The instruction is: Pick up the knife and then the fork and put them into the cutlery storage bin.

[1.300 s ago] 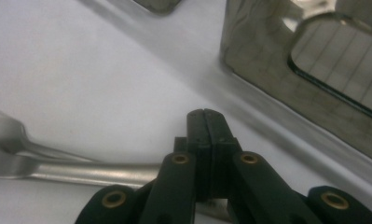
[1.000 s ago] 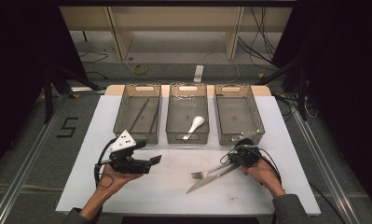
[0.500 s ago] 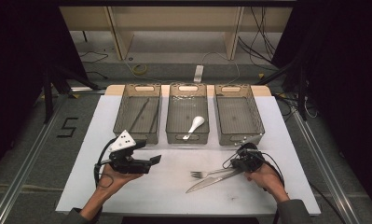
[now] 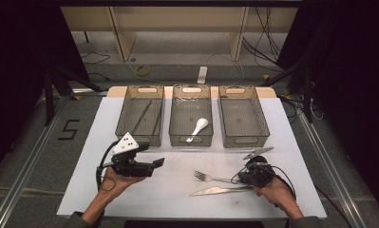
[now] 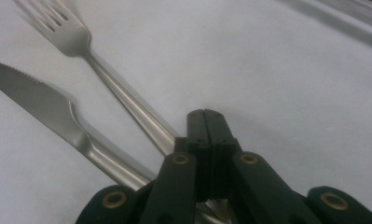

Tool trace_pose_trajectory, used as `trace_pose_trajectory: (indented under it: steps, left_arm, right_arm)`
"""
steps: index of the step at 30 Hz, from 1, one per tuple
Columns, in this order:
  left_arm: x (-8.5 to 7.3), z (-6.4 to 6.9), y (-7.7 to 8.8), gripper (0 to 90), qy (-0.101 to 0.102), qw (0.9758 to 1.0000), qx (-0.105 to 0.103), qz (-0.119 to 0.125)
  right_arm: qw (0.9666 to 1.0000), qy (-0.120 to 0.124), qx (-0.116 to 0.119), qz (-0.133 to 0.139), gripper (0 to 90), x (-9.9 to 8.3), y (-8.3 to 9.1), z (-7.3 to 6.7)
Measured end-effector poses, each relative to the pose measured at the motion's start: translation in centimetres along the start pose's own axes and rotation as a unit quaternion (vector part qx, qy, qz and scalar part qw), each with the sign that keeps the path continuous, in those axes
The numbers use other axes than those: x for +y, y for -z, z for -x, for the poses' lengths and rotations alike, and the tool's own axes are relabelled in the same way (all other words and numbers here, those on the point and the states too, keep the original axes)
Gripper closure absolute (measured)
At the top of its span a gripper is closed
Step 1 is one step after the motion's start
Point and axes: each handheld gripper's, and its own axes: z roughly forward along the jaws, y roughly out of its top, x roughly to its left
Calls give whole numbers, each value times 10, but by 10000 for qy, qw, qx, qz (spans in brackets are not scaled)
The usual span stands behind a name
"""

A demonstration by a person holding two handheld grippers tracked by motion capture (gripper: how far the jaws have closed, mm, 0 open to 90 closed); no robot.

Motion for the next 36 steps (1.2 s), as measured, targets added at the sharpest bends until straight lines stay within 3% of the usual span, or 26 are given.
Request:
trace_pose_trajectory:
  steps: [2, 5, 9, 14, 17, 24, 30, 36]
  left_arm:
    - [0, 0, 0, 184, -18, 10000, 3, 2]
    - [0, 0, 0, 184, -21, 10000, 6, 8]
    - [0, 0, 0, 184, -23, 10000, -4, 12]
    - [1, 0, 1, 183, -16, 10000, 10, 73]
    - [1, -1, 1, 179, -21, 10000, 19, 72]
    - [1, 0, 2, 178, -32, 10000, 16, 85]
    - [1, 0, 1, 178, -32, 10000, 12, 86]
    - [1, 0, 1, 178, -9, 9999, 16, 103]
  right_arm:
    - [10000, 62, -30, -24, 893, 0, 1, 0]
    - [9997, 226, 28, -91, 714, 4, 7, -2]
    - [9967, 782, 129, -148, 507, 9, 20, -10]
    - [9912, 1265, 204, -333, 390, 10, 21, -25]
    - [9874, 1471, 359, -456, 374, 10, 22, -33]
    - [9808, 1752, 356, -774, 411, 10, 15, -39]
    - [9792, 1801, 260, -897, 466, 10, 10, -39]
    - [9747, 1928, 158, -1117, 527, 8, 6, -39]
